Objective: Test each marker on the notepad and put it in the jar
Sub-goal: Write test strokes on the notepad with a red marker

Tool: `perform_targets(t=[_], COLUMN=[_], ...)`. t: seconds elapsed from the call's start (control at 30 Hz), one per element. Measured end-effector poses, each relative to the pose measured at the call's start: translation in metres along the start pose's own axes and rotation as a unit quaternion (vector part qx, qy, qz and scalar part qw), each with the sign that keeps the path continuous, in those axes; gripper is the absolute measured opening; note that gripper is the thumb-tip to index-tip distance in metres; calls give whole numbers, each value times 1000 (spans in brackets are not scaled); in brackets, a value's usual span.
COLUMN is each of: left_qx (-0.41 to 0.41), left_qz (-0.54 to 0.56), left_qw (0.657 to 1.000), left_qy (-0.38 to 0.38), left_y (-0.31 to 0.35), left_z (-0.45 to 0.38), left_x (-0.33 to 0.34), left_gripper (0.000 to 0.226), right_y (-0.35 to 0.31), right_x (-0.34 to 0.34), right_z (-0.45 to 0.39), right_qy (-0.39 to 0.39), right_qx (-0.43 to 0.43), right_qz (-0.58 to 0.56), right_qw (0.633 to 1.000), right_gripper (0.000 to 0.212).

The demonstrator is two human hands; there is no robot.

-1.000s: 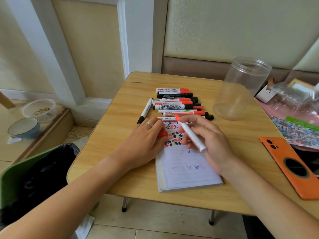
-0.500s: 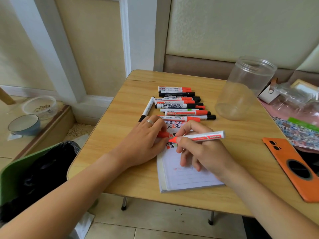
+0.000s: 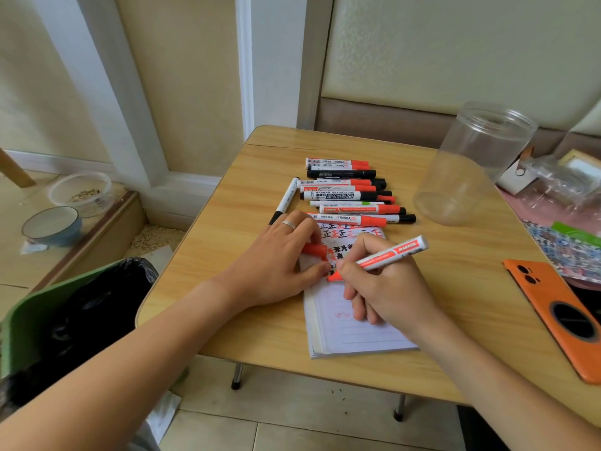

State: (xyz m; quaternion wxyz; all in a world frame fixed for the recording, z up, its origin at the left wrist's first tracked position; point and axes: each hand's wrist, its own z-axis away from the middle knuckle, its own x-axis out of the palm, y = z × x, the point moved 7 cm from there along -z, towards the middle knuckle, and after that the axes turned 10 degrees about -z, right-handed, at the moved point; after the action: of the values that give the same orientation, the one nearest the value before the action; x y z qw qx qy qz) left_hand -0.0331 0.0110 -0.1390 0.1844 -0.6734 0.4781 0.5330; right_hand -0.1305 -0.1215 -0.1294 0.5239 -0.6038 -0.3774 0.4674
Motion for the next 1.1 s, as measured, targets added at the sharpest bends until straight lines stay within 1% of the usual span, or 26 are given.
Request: perform_targets(t=[0.2, 0.37, 0.6, 0.77, 0.97, 1.1], left_qx=[-5, -11, -15, -16, -17, -16], left_qz=[11, 14, 36, 30, 30, 25], left_qw=[1000, 1000, 999, 999, 999, 1000], left_qy=[1, -4, -1, 2, -2, -5], left_y=[-1, -2, -3, -4, -4, -3], left_z=[0, -1, -2, -2, -1, -2], left_x=[1, 2, 3, 4, 3, 3], left_gripper=[40, 44, 41, 41, 42, 43], right_y=[-1, -1, 3, 3, 0, 0], right_x=[2, 3, 0, 0, 1, 2], right_z=[0, 0, -1, -1, 1, 1], right_qy=[-4, -10, 19, 21, 15, 12], right_qx=[0, 7, 18, 19, 5, 9], right_qz=[4, 8, 8, 5, -7, 4], right_qw=[1000, 1000, 1000, 1000, 1000, 1000], right_gripper=[19, 19, 21, 25, 24, 21])
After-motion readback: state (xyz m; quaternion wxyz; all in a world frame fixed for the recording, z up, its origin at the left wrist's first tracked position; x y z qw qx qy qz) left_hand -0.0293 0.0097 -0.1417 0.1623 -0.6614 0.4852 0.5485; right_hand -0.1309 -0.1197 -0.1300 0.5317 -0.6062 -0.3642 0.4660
